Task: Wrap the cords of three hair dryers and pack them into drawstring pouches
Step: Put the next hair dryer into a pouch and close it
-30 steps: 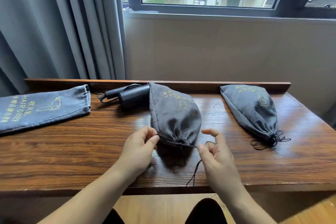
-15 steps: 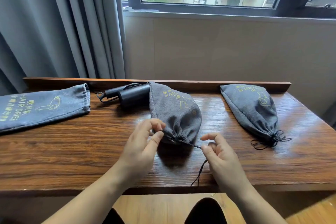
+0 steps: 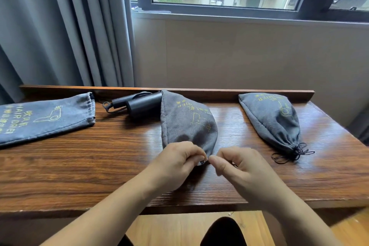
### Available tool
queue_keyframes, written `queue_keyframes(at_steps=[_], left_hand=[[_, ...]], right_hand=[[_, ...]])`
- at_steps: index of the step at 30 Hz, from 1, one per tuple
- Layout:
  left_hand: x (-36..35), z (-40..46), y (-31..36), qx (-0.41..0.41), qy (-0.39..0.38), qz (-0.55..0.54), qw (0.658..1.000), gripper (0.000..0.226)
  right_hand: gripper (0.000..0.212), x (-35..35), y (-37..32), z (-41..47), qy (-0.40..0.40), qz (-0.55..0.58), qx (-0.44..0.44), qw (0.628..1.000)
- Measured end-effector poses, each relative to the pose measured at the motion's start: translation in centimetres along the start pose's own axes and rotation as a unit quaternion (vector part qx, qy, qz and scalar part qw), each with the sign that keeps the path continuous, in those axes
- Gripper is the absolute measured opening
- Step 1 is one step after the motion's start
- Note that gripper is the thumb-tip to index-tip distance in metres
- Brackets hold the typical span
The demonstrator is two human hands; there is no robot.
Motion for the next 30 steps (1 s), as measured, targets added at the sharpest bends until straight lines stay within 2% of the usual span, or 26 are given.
queue_keyframes(at_steps=[2, 4, 6, 8, 9, 10, 12, 13, 15, 18, 26, 30], left_hand=[[-0.7, -0.4, 0.4, -0.006, -0.049, 0.009, 0.999, 0.023], [-1.1, -0.7, 0.5, 0.006, -0.073, 0.004, 0.997, 0.027], [-0.7, -0.8, 0.5, 0.021, -0.051, -0.011, 0.998, 0.024], [-0.1, -0.8, 0.0, 0.059, -0.019, -0.046, 0.997, 0.020], [0.1, -0.8, -0.3, 0.081, -0.009, -0.068, 0.994, 0.019], [0.2, -0.8, -0.5, 0.099, -0.002, -0.093, 0.991, 0.020], [0.4, -0.9, -0.8, 0.126, 0.012, -0.150, 0.981, 0.020], [0.3, -0.9, -0.9, 0.135, 0.019, -0.180, 0.974, 0.020], [0.3, -0.9, -1.1, 0.141, 0.032, -0.221, 0.965, 0.020], [0.0, -0.8, -1.5, 0.132, 0.035, -0.234, 0.963, 0.018], [0.7, -1.1, -0.8, 0.096, 0.053, -0.152, 0.982, 0.020], [0.8, -1.2, -1.5, 0.120, 0.068, -0.205, 0.969, 0.022]], right_hand=[[0.037, 0.0, 0.2, 0.8, -0.009, 0.117, -0.034, 0.992], [0.032, -0.3, 0.6, 1.7, 0.000, 0.244, -0.067, 0.967], [0.026, -1.0, 1.5, 2.7, 0.013, 0.400, -0.120, 0.908], [0.033, -1.7, 2.9, 3.4, 0.034, 0.478, -0.179, 0.859], [0.029, -1.9, 3.7, 3.6, 0.052, 0.467, -0.198, 0.860], [0.024, -1.9, 4.2, 3.5, 0.074, 0.428, -0.209, 0.876], [0.018, -1.6, 4.8, 3.1, 0.107, 0.306, -0.191, 0.926], [0.015, -1.7, 4.8, 2.8, 0.105, 0.263, -0.167, 0.945], [0.014, -2.9, 4.2, 2.2, 0.061, 0.244, -0.131, 0.959], [0.020, -4.7, 3.3, 1.6, 0.016, 0.268, -0.123, 0.955], [0.007, -5.5, 3.9, 1.5, 0.034, 0.355, -0.185, 0.916], [0.006, -5.7, 4.3, 1.3, 0.020, 0.393, -0.216, 0.893]])
Point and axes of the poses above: each hand's wrist, its own z-axis towards the middle knuckle, its own x-axis out of the back of the hand, y = z × x, the point moved 7 cm from there along z, towards the middle knuckle, and after that the axes turned 6 degrees about -z, right-handed, at the moved point
